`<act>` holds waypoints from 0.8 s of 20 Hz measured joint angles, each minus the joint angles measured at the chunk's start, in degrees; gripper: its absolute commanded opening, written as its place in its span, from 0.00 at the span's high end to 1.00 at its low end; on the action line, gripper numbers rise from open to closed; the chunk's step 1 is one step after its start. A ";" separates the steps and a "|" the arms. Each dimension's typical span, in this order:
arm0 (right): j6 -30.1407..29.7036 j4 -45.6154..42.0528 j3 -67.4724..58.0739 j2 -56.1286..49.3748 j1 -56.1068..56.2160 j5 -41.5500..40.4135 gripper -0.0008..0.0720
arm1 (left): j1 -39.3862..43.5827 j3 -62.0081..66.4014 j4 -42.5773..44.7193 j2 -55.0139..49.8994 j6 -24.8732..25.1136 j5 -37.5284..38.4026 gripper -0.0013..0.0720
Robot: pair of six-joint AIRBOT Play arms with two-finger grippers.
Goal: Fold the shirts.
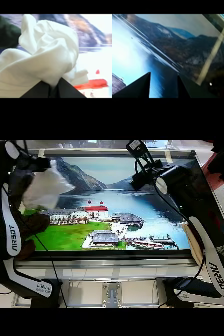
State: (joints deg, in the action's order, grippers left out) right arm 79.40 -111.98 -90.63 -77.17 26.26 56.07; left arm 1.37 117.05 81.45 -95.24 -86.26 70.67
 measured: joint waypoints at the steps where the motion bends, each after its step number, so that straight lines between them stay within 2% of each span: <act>1: 0.55 -2.43 -0.02 0.46 -1.01 2.60 0.47 | 2.82 -0.55 -3.28 0.50 0.81 1.18 0.95; 7: 1.81 -6.21 -0.02 1.42 -9.55 12.72 0.47 | 20.72 -7.45 -11.08 0.44 2.71 4.66 0.95; 13: 1.88 1.40 -0.02 1.53 -17.51 13.31 0.47 | 34.64 -14.21 -12.55 -5.16 3.61 7.48 0.95; 14: 1.86 3.41 0.00 1.53 -18.47 13.07 0.47 | 36.20 -14.82 -12.55 -6.38 3.61 7.82 0.87; 16: 1.11 7.43 0.24 1.53 -19.82 11.98 0.47 | 37.99 -15.26 -12.70 -7.93 3.72 7.80 0.28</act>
State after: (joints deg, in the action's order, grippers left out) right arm 80.51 -104.55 -90.39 -75.64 6.44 68.05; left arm 39.35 101.80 68.75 -103.18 -82.54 78.48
